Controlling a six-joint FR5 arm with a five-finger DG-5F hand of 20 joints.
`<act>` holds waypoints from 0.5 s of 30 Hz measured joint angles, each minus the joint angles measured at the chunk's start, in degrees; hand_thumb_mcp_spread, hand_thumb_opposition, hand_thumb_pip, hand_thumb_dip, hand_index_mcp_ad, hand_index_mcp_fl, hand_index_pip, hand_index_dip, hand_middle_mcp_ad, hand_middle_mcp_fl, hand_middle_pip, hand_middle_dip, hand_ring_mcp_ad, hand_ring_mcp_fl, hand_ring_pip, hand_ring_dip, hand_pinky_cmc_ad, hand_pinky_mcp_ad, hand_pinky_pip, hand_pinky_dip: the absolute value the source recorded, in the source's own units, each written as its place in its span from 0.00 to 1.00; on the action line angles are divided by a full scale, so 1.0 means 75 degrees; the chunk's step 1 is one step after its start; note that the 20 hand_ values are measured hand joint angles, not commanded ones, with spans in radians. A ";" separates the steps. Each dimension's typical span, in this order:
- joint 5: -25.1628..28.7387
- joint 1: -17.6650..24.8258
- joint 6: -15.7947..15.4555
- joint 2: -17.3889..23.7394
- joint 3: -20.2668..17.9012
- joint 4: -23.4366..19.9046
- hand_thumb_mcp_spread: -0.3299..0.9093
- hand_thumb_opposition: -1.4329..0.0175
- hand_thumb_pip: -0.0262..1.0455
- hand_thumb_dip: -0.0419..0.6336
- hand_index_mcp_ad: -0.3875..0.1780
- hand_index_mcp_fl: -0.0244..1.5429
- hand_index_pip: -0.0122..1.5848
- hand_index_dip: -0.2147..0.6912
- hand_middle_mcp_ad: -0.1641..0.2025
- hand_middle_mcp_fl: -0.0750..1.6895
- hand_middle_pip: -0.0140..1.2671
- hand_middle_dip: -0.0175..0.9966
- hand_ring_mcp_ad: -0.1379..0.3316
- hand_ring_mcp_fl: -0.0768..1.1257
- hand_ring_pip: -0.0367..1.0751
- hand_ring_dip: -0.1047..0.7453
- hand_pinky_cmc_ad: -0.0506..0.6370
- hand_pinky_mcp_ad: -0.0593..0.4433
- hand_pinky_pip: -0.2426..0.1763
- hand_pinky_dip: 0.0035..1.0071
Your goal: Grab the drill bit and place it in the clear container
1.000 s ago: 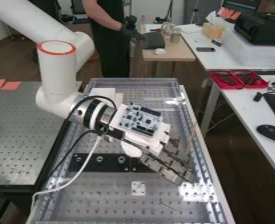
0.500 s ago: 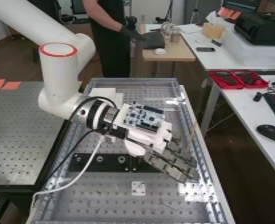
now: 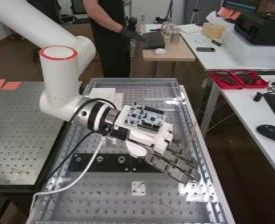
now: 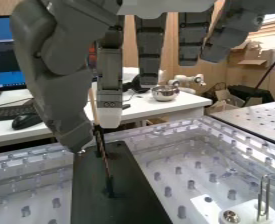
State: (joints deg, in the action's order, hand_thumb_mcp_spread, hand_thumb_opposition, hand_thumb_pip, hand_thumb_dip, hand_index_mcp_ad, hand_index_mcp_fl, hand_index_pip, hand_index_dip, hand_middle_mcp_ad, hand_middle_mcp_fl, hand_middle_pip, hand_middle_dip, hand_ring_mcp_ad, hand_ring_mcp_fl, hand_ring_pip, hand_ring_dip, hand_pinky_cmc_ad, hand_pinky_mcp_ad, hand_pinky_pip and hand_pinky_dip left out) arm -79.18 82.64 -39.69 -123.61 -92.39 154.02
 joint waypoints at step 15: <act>-0.0226 -0.0119 -0.0277 -0.0116 0.0129 0.0060 0.68 0.43 0.49 0.42 0.44 0.19 0.84 0.62 0.61 0.19 0.10 0.23 0.72 0.11 0.12 0.18 0.49 0.42 0.41 0.13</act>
State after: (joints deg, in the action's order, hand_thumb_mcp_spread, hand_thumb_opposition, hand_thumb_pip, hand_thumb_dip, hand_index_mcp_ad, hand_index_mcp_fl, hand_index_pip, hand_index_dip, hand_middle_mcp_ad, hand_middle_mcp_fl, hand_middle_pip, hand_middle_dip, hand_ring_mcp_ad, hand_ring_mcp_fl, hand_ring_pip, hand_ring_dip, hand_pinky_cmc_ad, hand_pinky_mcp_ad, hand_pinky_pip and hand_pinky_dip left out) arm -80.88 81.75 -41.77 -124.48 -91.42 154.47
